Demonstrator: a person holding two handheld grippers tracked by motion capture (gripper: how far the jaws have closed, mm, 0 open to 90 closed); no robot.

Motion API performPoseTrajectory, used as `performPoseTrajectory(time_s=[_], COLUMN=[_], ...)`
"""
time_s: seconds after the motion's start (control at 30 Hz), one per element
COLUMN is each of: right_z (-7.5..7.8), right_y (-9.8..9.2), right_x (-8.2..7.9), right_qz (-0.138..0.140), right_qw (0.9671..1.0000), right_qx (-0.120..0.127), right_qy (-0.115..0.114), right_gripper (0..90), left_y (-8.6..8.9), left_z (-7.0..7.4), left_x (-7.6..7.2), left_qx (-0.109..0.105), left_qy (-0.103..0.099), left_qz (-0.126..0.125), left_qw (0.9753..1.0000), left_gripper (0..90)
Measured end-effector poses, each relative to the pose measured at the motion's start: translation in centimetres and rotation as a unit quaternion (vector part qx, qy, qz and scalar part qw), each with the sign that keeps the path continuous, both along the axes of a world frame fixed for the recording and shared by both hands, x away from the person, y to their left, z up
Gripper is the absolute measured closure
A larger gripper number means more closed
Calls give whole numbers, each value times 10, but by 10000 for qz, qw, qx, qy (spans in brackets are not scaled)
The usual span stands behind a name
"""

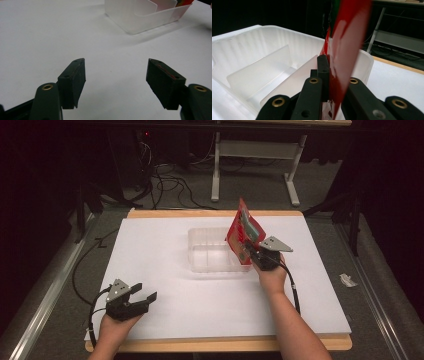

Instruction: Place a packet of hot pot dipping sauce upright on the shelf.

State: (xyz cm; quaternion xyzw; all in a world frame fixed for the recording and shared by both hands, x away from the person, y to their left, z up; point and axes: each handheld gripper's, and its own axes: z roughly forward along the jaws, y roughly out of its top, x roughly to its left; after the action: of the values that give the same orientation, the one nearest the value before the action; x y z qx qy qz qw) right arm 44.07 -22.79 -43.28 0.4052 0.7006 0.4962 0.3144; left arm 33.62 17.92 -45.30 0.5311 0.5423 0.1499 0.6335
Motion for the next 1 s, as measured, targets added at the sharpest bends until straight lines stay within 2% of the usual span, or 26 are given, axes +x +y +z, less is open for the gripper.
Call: performPoseTrajectory(time_s=[0.43,0.6,0.9,0.97,1.0], right_z=[6,8,10,12,12], right_y=[-2,-4,-7,-9,-9], right_x=[4,5,7,6,6], right_qz=[-33,-54,-60,-70,-70], right_qw=[9998,9994,9993,9991,9991], right_qx=[37,100,174,247,247], right_qy=[211,317,316,328,328], right_gripper=[859,804,710,639,639], left_y=[0,0,0,-1,-1], left_z=[-1,-1,-1,-1,-1], left_x=[2,1,1,1,1], left_qx=[-17,-19,-3,0,0], left_qy=[27,28,36,37,37], left_qz=[-14,-1,-12,-16,-16], left_qw=[10000,10000,10000,10000,10000], left_gripper=[325,325,325,325,325])
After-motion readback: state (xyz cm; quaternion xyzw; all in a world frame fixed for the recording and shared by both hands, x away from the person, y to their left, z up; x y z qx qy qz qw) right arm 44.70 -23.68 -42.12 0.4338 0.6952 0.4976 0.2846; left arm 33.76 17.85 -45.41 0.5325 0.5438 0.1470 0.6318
